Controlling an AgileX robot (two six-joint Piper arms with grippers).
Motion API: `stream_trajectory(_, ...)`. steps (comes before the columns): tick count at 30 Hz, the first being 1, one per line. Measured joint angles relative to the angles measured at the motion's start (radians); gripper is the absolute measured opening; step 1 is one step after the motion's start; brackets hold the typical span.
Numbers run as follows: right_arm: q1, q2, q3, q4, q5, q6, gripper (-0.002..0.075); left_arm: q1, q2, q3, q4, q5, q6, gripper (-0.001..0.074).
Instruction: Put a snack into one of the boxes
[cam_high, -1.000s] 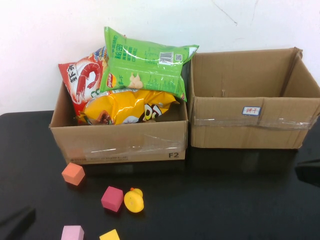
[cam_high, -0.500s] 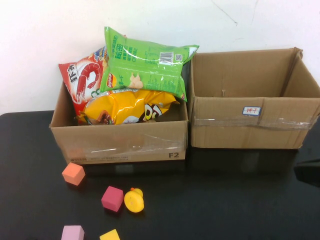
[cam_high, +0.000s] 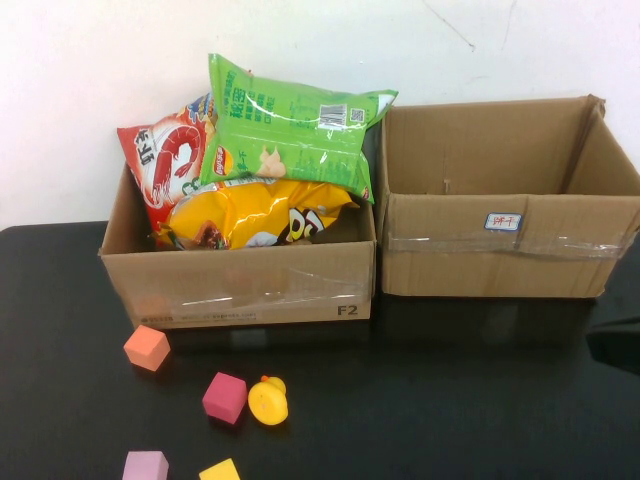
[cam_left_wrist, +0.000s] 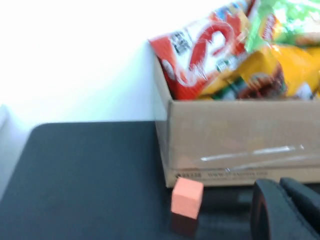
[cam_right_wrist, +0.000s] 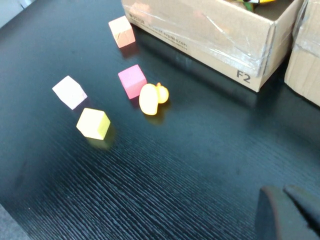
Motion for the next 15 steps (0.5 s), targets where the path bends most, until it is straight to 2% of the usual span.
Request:
stream_trajectory(6,0.0,0.0,0.0,0.008,0.0,0.0,0.0001,0.008,-0.027,0.0,-0.208,0.199,0.153,-0.0001)
stream_trajectory(15,0.0,0.0,0.0,0.011,0.0,0.0,0.0001,0.044,-0.027,-0.004,-0.24,0.215,0.279,-0.0001)
